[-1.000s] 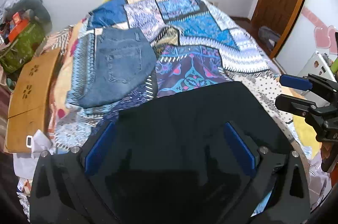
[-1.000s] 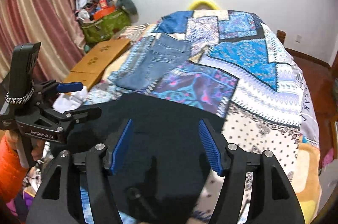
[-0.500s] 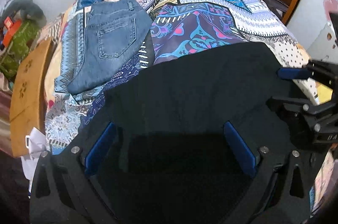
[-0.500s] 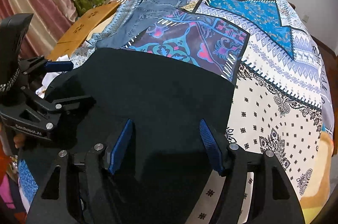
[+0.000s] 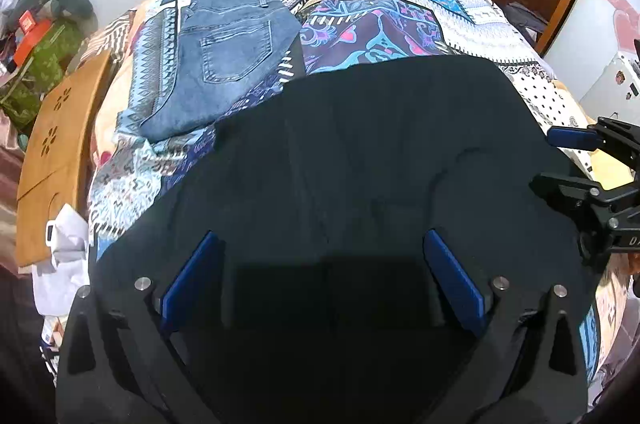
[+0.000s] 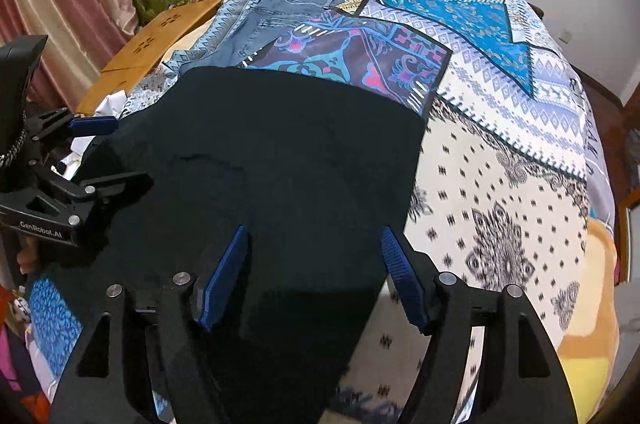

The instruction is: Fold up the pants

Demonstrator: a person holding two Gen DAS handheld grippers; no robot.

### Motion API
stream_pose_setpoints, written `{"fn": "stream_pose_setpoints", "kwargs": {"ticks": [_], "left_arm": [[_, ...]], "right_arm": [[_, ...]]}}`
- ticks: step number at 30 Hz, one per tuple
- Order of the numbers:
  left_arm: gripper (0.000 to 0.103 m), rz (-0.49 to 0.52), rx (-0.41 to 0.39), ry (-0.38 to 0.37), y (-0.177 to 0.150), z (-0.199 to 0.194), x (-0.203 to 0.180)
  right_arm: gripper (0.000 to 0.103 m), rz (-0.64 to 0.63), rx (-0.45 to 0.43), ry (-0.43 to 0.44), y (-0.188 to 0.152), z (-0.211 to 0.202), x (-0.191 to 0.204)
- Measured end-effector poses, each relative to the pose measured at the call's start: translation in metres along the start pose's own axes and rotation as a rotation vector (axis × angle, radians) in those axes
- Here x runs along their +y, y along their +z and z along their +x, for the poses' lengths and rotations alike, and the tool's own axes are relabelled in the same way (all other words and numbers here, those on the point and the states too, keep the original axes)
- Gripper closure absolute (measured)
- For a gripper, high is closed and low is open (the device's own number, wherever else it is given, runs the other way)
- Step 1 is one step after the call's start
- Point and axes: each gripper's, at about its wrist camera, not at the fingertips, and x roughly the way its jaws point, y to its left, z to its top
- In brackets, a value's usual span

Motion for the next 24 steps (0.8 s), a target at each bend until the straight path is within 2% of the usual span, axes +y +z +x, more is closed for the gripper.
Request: {"fn": "stream_pose_setpoints", "kwargs": {"ticks": [6, 8, 11, 13, 17, 20, 24], "left_arm": [[0.000, -0.078, -0.002, -0.031, -0.017, -0.016, 0.017], [0.000, -0.102, -0.016, -0.022, -0.023, -0.024, 0.024], [0.000, -0.164, -0.042, -0.049, -0.033, -0.040, 0.038], [0.000, -0.207, -0.070, -0.029, -0.039, -0.053, 0.050], [0.000, -0.321, -0.141, 0.017, -0.057, -0.080, 0.083], [0.000, -0.420, -0.169, 0.018, -0.077, -0.094, 0.111], [0.000, -0.528, -0.140, 0.013, -0.109, -0.100, 0.142]], "right_arm": [[0.033, 0.027, 0.000, -0.008, -0.010, -0.015, 0.005], [0.033, 0.005, -0.024, -0.023, -0.008, -0.024, 0.013], [0.033, -0.031, -0.071, -0.027, 0.001, -0.038, 0.027], [0.033, -0.055, -0.102, -0.022, 0.007, -0.046, 0.038], [0.033, -0.094, -0.171, 0.032, 0.019, -0.059, 0.066], [0.033, -0.090, -0.190, 0.117, 0.027, -0.057, 0.085], [0.033, -0.095, -0.176, 0.190, 0.028, -0.041, 0.108]]}}
